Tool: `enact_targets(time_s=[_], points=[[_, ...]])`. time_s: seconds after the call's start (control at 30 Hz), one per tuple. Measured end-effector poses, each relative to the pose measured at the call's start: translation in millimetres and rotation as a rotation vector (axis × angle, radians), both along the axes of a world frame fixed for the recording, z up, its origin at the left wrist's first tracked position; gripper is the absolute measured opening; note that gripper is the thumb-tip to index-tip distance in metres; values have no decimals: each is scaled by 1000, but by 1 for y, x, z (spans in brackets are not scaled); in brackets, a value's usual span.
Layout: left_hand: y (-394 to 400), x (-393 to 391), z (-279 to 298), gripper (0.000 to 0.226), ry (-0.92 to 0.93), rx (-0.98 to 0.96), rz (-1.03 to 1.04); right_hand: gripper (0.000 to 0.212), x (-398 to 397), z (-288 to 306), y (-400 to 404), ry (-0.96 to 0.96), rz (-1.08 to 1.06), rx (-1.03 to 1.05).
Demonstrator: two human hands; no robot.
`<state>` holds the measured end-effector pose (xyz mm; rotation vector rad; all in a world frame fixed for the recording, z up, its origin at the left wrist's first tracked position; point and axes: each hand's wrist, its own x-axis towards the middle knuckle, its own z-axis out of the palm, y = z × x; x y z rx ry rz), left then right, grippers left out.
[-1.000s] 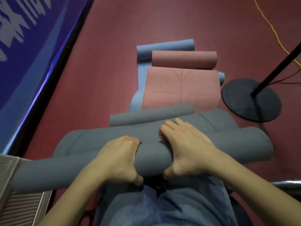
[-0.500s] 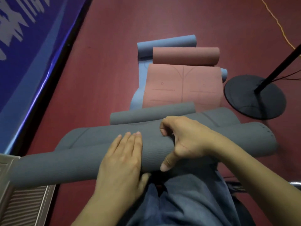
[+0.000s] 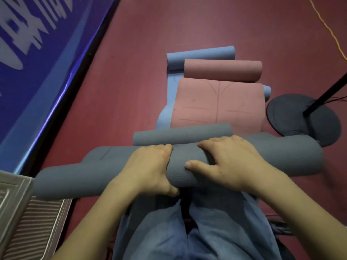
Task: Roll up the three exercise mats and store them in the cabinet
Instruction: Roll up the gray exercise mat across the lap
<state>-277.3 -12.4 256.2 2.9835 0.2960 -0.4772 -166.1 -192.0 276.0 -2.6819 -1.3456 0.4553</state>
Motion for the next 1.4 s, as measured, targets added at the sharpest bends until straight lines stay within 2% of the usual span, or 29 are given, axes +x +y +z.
enact_targets(time_s=[0.07, 0.23, 0.37, 0.43, 0.53, 0.6, 0.7, 0.8, 0.87, 0.93, 1.07, 1.23, 1.33, 1.4], points=[[9, 13, 6, 76, 74, -75, 22, 82, -1, -7, -2, -92, 22, 7], [19, 32, 6, 78, 181, -133, 41, 86, 32, -12, -27, -59, -31, 73], [20, 32, 6, 81, 207, -143, 69, 82, 38, -17, -39, -125, -45, 110], [18, 29, 5, 84, 177, -138, 68, 88, 33, -18, -40, -150, -21, 89], [14, 15, 0, 116, 18, -119, 24, 105, 29, -17, -38, -166, 13, -16], [9, 7, -2, 127, -91, -66, 28, 112, 32, -16, -34, -146, 9, -51], [2, -1, -6, 116, -242, 19, 7, 114, 40, -7, -29, -76, -33, -38], [-3, -8, -11, 84, -431, -35, 9, 107, 46, -3, -25, -27, -63, -40], [-8, -13, -11, 74, -473, -25, 39, 105, 50, -4, -22, -14, -76, -43], [-15, -16, -12, 77, -459, 36, 52, 106, 53, -8, -20, 0, -84, -40], [-25, -12, -20, 100, -336, 186, 45, 108, 56, -12, -16, 1, -94, -44], [-21, -3, -25, 121, -214, 250, 59, 95, 53, -9, -15, 29, -69, -33], [-14, 1, -26, 112, -205, 237, 52, 103, 53, -11, -13, -23, -21, -44], [-12, 3, -26, 91, -233, 263, 42, 104, 52, -14, -13, -47, -17, -47]])
